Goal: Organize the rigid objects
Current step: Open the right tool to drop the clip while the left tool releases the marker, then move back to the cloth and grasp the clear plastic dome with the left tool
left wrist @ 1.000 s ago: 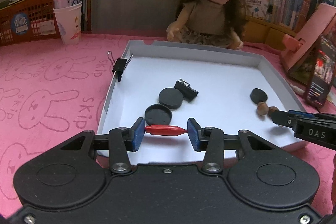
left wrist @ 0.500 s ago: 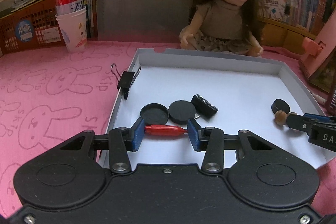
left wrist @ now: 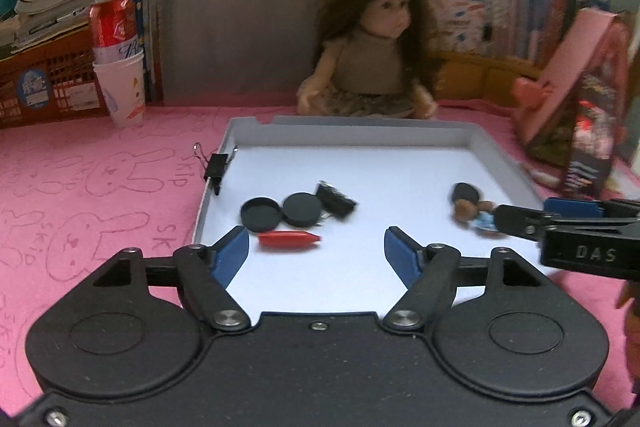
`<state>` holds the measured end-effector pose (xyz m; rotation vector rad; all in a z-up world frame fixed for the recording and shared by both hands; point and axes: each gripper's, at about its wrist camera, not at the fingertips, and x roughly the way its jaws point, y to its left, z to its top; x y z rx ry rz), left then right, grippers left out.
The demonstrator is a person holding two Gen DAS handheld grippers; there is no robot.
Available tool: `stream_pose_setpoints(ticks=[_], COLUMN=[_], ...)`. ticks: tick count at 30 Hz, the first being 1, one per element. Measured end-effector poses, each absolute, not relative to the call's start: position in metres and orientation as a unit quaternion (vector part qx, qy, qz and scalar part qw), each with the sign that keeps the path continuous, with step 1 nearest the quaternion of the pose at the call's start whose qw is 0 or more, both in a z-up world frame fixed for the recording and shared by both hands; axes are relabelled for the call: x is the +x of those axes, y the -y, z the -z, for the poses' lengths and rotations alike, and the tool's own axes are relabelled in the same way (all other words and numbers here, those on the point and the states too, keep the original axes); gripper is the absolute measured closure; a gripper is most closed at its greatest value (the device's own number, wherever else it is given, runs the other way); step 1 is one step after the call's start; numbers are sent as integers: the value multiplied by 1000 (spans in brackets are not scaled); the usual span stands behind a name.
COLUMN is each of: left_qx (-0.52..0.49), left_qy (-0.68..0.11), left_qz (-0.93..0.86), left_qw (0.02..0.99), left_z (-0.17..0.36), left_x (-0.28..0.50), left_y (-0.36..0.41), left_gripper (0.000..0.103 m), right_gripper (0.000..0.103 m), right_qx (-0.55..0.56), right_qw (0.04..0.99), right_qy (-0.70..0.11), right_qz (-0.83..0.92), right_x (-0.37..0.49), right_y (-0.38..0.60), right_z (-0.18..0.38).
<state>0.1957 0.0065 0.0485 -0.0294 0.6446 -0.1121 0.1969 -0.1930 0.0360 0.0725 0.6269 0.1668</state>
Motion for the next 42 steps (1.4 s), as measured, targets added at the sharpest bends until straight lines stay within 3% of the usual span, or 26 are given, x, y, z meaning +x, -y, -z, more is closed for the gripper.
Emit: stream_pose_setpoints(ticks=[10, 20, 30, 33, 35, 42], left_qx=[-26, -35, -10, -11, -13, -12], left_qy=[-299, -329, -344, -348, -353, -353], left_qz=[116, 166, 186, 183, 181, 177], left_qw=[947, 929, 920, 919, 918, 919], left_z=[-62, -46, -27, -22, -20, -19], left_x=[123, 66, 47, 48, 50, 48], left_y=[-2, -1, 13, 16, 16, 15], left_gripper=[29, 49, 56, 64, 77, 77], right_gripper=[18, 18, 18, 18, 18, 18], right_qx=[25, 2, -7, -1, -1, -16], right_qw=[957, 958, 955, 953, 952, 945], right_qy=[-267, -262, -273, -278, -280, -288], right_qz=[-110, -113, -116, -122, -125, -152], right_x=[133, 76, 45, 40, 37, 29], right_y=[197, 207, 208, 208, 206, 194], right_z=[-52, -42, -27, -24, -22, -16])
